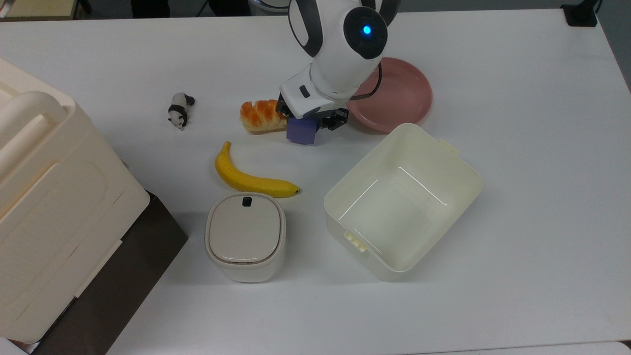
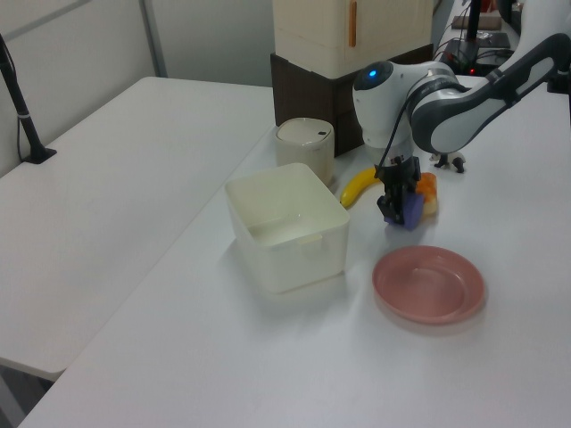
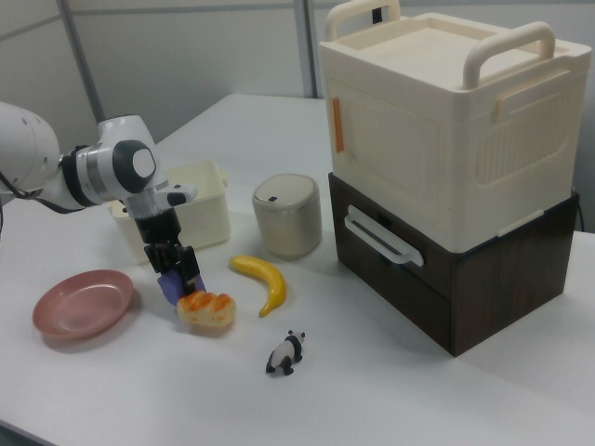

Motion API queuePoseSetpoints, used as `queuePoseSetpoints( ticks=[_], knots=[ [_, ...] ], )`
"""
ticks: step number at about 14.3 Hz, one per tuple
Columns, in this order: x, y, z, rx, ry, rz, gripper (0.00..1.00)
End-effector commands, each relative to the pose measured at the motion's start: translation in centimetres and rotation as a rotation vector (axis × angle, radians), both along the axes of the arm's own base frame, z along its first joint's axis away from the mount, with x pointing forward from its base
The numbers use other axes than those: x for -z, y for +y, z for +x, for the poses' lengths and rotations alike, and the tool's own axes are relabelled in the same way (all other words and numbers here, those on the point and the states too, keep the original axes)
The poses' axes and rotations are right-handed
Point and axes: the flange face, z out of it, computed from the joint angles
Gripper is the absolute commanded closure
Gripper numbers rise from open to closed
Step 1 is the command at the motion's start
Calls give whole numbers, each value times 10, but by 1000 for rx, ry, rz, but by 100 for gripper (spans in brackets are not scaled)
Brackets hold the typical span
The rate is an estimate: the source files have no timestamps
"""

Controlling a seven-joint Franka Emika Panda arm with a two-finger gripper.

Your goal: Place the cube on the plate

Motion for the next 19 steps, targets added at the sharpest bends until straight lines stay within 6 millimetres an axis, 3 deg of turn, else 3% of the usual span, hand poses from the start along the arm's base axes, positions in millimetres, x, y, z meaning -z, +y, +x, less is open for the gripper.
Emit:
queuePoseSetpoints(
  ticks=[1, 4, 5, 6, 10, 12, 13, 15, 19],
  knots=[
    [-28, -6, 7, 31, -23, 33, 100],
    [-27, -8, 8, 34, -21, 34, 98],
    [-26, -7, 8, 32, -18, 34, 81],
    [-27, -7, 8, 31, -18, 32, 79],
    [-23, -7, 7, 32, -10, 30, 49],
    [-14, -6, 6, 32, 4, 29, 32],
    [-11, -6, 5, 26, 9, 25, 16],
    [-10, -7, 3, 28, 22, 18, 0],
    [-7, -6, 3, 25, 28, 16, 0]
  ],
)
